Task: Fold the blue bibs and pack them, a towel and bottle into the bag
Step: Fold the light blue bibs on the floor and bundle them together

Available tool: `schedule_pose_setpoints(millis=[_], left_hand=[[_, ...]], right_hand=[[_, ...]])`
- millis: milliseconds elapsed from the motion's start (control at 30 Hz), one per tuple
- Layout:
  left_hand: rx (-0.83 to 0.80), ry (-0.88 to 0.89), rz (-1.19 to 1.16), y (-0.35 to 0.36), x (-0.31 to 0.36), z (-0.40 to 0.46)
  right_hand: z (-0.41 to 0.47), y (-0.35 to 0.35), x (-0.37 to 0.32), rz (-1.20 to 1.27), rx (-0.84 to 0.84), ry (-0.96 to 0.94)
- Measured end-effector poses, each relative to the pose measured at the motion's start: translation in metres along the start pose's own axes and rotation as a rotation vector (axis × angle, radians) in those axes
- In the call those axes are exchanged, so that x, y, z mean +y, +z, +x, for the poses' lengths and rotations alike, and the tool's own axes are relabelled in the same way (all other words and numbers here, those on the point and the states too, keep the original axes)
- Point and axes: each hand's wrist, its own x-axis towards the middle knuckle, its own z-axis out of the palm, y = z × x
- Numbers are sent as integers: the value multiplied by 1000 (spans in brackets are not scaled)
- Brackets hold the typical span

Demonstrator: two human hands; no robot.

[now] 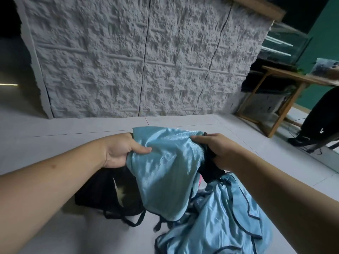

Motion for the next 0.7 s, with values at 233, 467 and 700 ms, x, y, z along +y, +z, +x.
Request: schedule_pose_setpoints(millis=[233,467,700], left_hand=[[78,-37,-54,-6,-13,-4],[175,-102,-120,-21,-27,-13],[215,-13,-259,-25,-35,-11]], right_hand=[[11,2,19,-184,-337,147],[13,15,40,147,-372,16],[14,49,87,446,-398,-59]])
